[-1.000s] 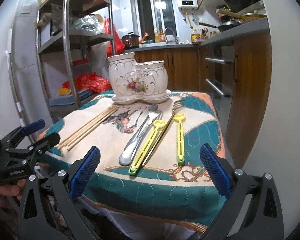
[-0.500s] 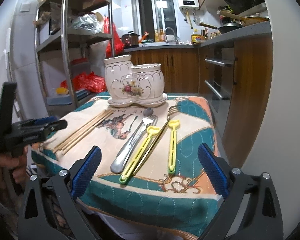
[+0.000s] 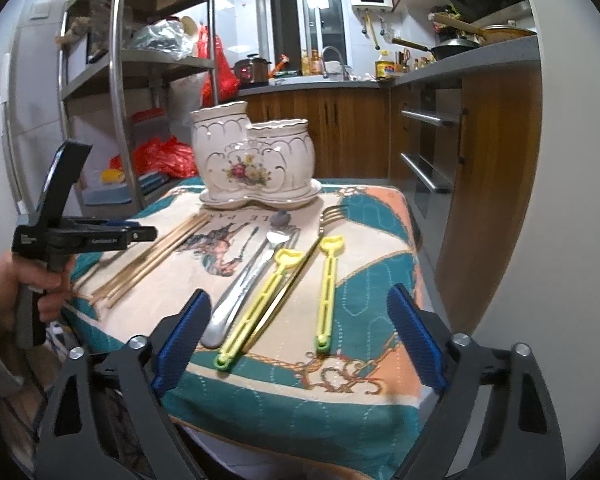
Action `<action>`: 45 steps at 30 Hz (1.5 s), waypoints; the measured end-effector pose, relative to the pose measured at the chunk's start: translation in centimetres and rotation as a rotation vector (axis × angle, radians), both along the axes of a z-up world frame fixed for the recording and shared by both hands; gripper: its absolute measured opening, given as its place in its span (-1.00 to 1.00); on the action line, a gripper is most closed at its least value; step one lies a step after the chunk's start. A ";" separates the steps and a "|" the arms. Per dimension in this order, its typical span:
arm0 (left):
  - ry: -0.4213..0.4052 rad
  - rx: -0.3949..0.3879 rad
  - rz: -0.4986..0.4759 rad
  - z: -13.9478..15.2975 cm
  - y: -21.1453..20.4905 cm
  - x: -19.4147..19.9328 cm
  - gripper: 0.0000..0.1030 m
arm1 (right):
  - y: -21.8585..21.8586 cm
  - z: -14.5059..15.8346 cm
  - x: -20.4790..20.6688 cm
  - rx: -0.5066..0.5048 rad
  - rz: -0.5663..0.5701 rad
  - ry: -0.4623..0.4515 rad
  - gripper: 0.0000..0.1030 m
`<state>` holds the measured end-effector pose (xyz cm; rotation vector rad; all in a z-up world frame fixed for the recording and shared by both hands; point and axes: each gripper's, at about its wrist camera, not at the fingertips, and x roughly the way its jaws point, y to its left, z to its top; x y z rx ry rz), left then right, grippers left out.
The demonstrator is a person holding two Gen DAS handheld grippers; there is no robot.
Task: Organize utensils
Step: 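Grasp a wooden chopstick with the left tool while the right tool grasps a yellow spoon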
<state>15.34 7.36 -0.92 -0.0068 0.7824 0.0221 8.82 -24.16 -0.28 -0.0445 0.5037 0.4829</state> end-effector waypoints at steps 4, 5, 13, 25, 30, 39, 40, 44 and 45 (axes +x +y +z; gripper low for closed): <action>0.024 0.007 -0.009 -0.5 0.2 0.4 -0.40 | -0.2 0.1 0.9 -0.026 -0.004 0.024 0.36; 0.025 0.012 -0.009 -0.4 0.2 0.4 -0.42 | -0.2 0.1 1.3 -0.035 -0.002 0.032 0.32; 0.061 0.021 -0.017 -0.5 0.3 1.6 -0.47 | 0.2 0.1 6.0 -0.107 0.017 0.156 -0.04; 0.209 0.045 -0.090 0.1 1.4 4.3 -0.51 | 3.2 -1.2 11.9 -0.302 0.125 0.393 -0.41; 0.326 0.053 -0.146 0.4 1.6 5.7 -0.51 | 3.9 -0.8 12.9 -0.384 0.182 0.478 -0.43; 0.492 0.076 -0.206 0.3 1.5 7.8 -0.51 | 5.9 -0.7 15.0 -0.525 0.232 0.653 -0.45; 0.496 0.082 -0.208 0.2 1.5 8.0 -0.51 | 6.1 -0.7 15.0 -0.533 0.236 0.654 -0.58; 0.487 0.085 -0.210 0.1 1.4 7.8 -0.62 | 6.3 -0.9 14.7 -0.498 0.228 0.652 -0.71; 0.480 0.081 -0.210 0.2 1.4 7.6 -0.68 | 6.2 -0.9 14.7 -0.481 0.223 0.653 -0.75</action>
